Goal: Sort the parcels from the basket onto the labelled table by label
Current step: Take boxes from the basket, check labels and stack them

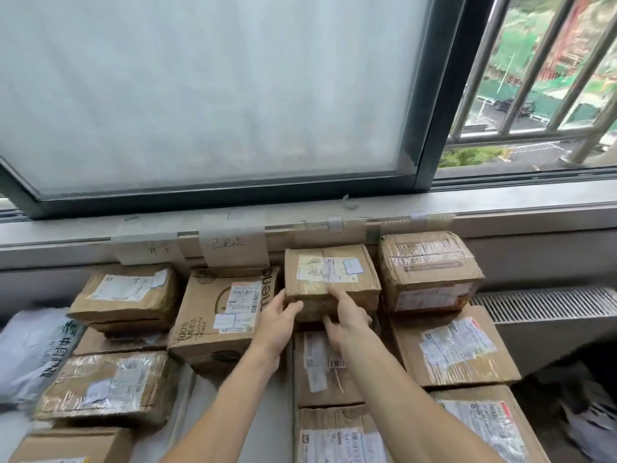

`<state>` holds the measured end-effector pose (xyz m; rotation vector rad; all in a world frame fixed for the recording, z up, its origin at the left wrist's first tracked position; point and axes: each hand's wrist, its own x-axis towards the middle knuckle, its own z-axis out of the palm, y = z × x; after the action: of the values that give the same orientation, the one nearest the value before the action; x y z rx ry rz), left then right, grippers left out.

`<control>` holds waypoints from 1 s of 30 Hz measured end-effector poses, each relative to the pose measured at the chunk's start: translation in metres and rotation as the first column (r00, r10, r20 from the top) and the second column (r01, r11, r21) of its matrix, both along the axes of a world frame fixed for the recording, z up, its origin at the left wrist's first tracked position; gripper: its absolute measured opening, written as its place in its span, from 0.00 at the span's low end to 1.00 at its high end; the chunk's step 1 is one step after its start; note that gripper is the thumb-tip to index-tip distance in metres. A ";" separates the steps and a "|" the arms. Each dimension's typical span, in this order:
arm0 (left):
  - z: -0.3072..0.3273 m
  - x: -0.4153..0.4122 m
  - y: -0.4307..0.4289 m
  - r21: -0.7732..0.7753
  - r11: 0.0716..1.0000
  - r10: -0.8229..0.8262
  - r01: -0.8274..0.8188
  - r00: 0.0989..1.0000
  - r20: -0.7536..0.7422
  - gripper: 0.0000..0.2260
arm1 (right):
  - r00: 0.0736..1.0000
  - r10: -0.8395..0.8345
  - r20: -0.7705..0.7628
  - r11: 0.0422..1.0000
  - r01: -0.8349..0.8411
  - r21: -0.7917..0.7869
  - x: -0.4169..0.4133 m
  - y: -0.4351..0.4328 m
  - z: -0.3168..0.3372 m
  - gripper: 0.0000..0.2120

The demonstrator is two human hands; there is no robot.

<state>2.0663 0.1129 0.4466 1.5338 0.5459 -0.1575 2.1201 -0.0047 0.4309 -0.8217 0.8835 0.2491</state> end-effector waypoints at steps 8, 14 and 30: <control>-0.004 0.025 0.017 0.030 0.998 -0.049 0.053 0.991 -0.121 0.34 | 0.999 0.029 -0.034 0.995 -0.026 0.097 0.007 -0.002 -0.014 0.43; 0.005 -0.011 0.018 0.084 0.991 -0.092 0.100 0.992 -0.089 0.28 | 0.997 0.073 -0.019 0.992 -0.071 0.106 -0.018 0.013 -0.014 0.39; 0.014 -0.271 0.275 0.060 0.919 0.385 -0.389 0.920 0.076 0.14 | 0.647 0.693 0.319 0.719 -0.656 -0.232 -0.275 0.306 0.024 0.16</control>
<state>1.7950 0.3880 0.4609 1.4657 0.8008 0.2189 1.8449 0.3017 0.4549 -1.2309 0.1697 0.6847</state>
